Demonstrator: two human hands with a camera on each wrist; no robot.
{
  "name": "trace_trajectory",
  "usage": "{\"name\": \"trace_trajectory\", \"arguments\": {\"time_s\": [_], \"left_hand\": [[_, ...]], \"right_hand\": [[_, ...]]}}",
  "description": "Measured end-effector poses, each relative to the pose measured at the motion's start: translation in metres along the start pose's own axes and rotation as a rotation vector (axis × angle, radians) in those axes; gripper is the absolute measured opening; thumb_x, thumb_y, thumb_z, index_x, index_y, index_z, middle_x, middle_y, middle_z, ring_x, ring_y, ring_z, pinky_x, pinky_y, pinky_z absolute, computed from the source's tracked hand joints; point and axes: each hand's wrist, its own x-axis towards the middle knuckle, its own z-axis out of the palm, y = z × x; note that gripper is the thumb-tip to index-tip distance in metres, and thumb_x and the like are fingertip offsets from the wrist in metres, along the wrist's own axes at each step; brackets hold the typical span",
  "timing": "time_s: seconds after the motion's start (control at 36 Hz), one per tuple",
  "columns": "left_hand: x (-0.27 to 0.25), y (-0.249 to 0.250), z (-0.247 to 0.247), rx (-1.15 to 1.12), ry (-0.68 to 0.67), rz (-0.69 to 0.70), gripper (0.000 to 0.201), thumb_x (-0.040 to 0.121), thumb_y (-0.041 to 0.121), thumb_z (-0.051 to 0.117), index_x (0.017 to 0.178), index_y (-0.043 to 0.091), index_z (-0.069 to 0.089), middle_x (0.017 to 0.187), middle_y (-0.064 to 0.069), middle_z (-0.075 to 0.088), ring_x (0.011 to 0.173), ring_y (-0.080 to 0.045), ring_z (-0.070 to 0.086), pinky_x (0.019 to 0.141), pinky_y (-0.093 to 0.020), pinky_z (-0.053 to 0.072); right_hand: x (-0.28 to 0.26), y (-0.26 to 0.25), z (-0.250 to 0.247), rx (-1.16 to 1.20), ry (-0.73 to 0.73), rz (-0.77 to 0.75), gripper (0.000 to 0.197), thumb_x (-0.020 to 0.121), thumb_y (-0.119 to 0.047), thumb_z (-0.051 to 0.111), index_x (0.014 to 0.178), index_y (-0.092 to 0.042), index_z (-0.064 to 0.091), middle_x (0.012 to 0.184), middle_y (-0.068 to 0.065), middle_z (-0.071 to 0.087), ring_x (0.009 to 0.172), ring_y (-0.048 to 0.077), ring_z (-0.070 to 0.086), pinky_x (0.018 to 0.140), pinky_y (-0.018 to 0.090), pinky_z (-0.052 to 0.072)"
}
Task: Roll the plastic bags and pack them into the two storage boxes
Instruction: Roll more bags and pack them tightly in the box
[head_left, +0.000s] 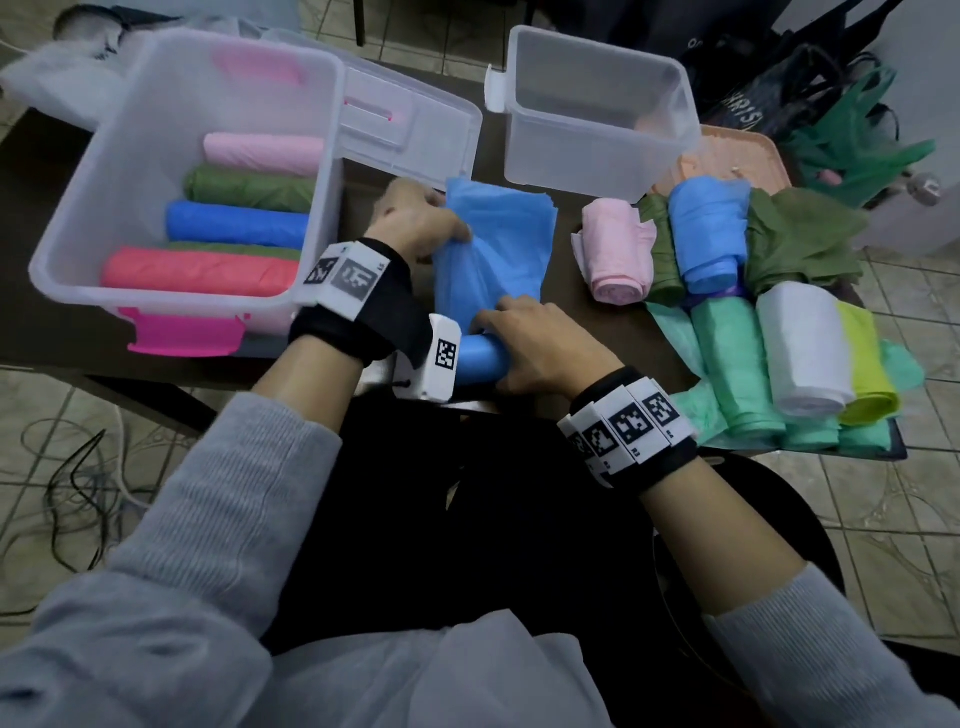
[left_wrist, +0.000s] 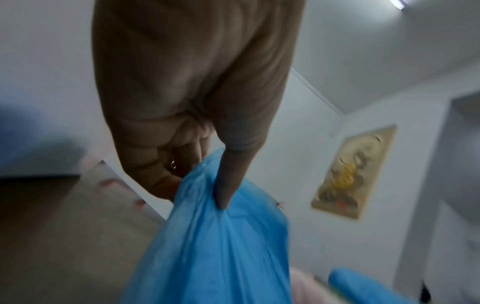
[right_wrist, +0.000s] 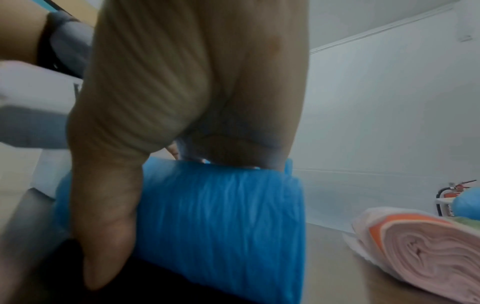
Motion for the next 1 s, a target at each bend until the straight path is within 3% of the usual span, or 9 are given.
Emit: {"name": "trace_trajectory", "arguments": {"time_s": [0.08, 0.17, 0.22, 0.28, 0.39, 0.44, 0.56, 0.72, 1.0], "left_hand": [[0.002, -0.003, 0.000, 0.185, 0.143, 0.137, 0.010, 0.078, 0.008, 0.064, 0.086, 0.013, 0.064, 0.100, -0.009, 0.064, 0.101, -0.025, 0.062, 0.083, -0.028, 0.049], [0.000, -0.008, 0.008, 0.465, 0.242, 0.341, 0.033, 0.079, 0.010, 0.060, 0.112, 0.013, 0.058, 0.118, -0.012, 0.057, 0.113, -0.030, 0.050, 0.092, -0.032, 0.039], [-0.001, -0.010, 0.013, 0.658, 0.122, 0.420, 0.035, 0.082, 0.020, 0.066, 0.117, 0.017, 0.059, 0.125, -0.012, 0.053, 0.119, -0.031, 0.046, 0.098, -0.038, 0.039], [0.000, -0.014, 0.017, 0.729, -0.111, 0.412, 0.041, 0.087, 0.030, 0.063, 0.127, 0.020, 0.056, 0.138, -0.011, 0.046, 0.128, -0.029, 0.041, 0.106, -0.039, 0.034], [-0.003, -0.028, 0.026, 0.842, -0.442, 0.330, 0.058, 0.096, 0.039, 0.048, 0.148, 0.027, 0.026, 0.159, -0.009, 0.006, 0.146, -0.026, 0.005, 0.117, -0.043, 0.010], [-0.002, -0.033, 0.028, 0.926, -0.486, 0.318, 0.062, 0.097, 0.043, 0.041, 0.150, 0.030, 0.013, 0.159, -0.007, -0.008, 0.146, -0.026, -0.008, 0.117, -0.047, 0.003], [0.001, -0.034, 0.028, 0.985, -0.497, 0.307, 0.067, 0.095, 0.053, 0.037, 0.150, 0.034, 0.004, 0.158, -0.005, -0.015, 0.145, -0.028, -0.013, 0.116, -0.049, 0.001], [-0.003, -0.029, 0.029, 1.044, -0.502, 0.313, 0.070, 0.095, 0.054, 0.039, 0.150, 0.034, 0.002, 0.158, -0.005, -0.016, 0.145, -0.026, -0.013, 0.116, -0.047, 0.001], [-0.002, -0.032, 0.026, 1.034, -0.498, 0.332, 0.070, 0.093, 0.054, 0.041, 0.150, 0.036, 0.003, 0.158, -0.002, -0.015, 0.145, -0.025, -0.013, 0.116, -0.048, 0.002]], "right_hand": [[0.002, -0.001, 0.001, 0.007, -0.010, -0.001, 0.052, 0.075, -0.022, 0.064, 0.124, -0.023, 0.049, 0.114, 0.005, 0.054, 0.110, 0.026, 0.051, 0.083, 0.035, 0.035], [0.005, -0.001, 0.000, 0.020, -0.017, 0.004, 0.051, 0.074, -0.020, 0.064, 0.122, -0.024, 0.049, 0.115, 0.004, 0.057, 0.110, 0.025, 0.053, 0.081, 0.035, 0.034], [0.006, -0.001, -0.001, 0.021, -0.025, 0.005, 0.050, 0.074, -0.020, 0.064, 0.122, -0.024, 0.051, 0.115, 0.003, 0.058, 0.110, 0.024, 0.054, 0.081, 0.035, 0.034], [0.008, -0.001, -0.001, 0.021, -0.041, 0.005, 0.048, 0.073, -0.021, 0.065, 0.120, -0.023, 0.053, 0.115, 0.003, 0.058, 0.111, 0.024, 0.053, 0.081, 0.034, 0.035], [0.009, -0.002, 0.000, 0.039, -0.072, 0.008, 0.045, 0.072, -0.020, 0.064, 0.116, -0.020, 0.053, 0.121, 0.004, 0.056, 0.112, 0.026, 0.053, 0.077, 0.032, 0.036], [0.007, -0.002, -0.001, 0.050, -0.073, -0.008, 0.047, 0.072, -0.019, 0.064, 0.117, -0.021, 0.051, 0.126, 0.001, 0.053, 0.114, 0.025, 0.051, 0.077, 0.031, 0.034], [0.003, -0.003, -0.002, 0.089, -0.103, -0.026, 0.046, 0.073, -0.017, 0.066, 0.116, -0.019, 0.049, 0.123, 0.004, 0.052, 0.111, 0.025, 0.052, 0.077, 0.031, 0.035], [-0.003, -0.006, -0.007, 0.149, -0.142, -0.041, 0.039, 0.075, -0.014, 0.067, 0.111, -0.015, 0.053, 0.112, 0.007, 0.056, 0.103, 0.023, 0.055, 0.071, 0.024, 0.032], [-0.007, -0.012, -0.009, 0.186, -0.139, -0.032, 0.046, 0.070, -0.022, 0.073, 0.113, -0.020, 0.054, 0.106, 0.001, 0.055, 0.084, 0.016, 0.049, 0.068, 0.026, 0.034]]}}
